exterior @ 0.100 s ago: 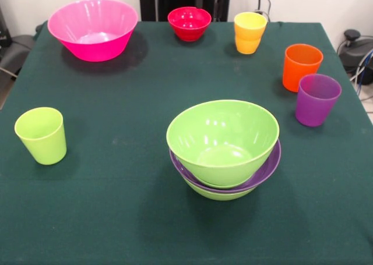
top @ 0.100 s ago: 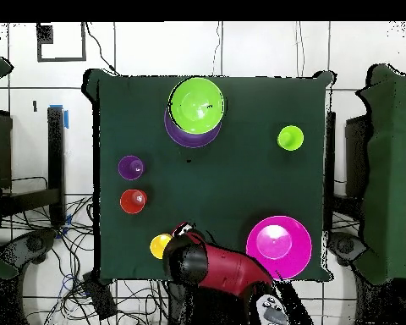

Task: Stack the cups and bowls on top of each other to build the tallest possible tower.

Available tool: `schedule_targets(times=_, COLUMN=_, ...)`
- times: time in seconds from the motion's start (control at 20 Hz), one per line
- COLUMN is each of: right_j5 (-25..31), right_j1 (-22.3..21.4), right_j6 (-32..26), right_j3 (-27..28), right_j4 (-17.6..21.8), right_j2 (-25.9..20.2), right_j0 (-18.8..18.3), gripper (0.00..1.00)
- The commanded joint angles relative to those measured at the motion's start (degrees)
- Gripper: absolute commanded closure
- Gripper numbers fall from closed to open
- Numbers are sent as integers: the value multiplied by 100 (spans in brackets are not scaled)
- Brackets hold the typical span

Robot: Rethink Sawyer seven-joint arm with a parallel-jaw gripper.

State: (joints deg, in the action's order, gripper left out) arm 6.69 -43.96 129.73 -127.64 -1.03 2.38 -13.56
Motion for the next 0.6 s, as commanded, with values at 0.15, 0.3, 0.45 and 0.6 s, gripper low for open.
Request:
schedule_targets(times=0.15, right_j5=-1032, right_j1=849, right_j6=1138, right_j3=126, right_j4=-245, right_j2=-249, right_j0=106, gripper=0)
schedule_targets(times=0.3, right_j5=-1288, right_j1=1031, right_j6=1108, right_j3=113, right_j4=-181, right_j2=-240, right_j0=50, gripper=0)
schedule_targets(times=0.45, right_j5=-1418, right_j1=1077, right_j6=1050, right_j3=54, right_j4=-114, right_j2=-212, right_j0=-19, gripper=0)
schedule_targets(times=0.6, right_j5=-1387, right_j1=967, right_j6=966, right_j3=-52, right_j4=-62, right_j2=-176, right_j0=-91, gripper=0)
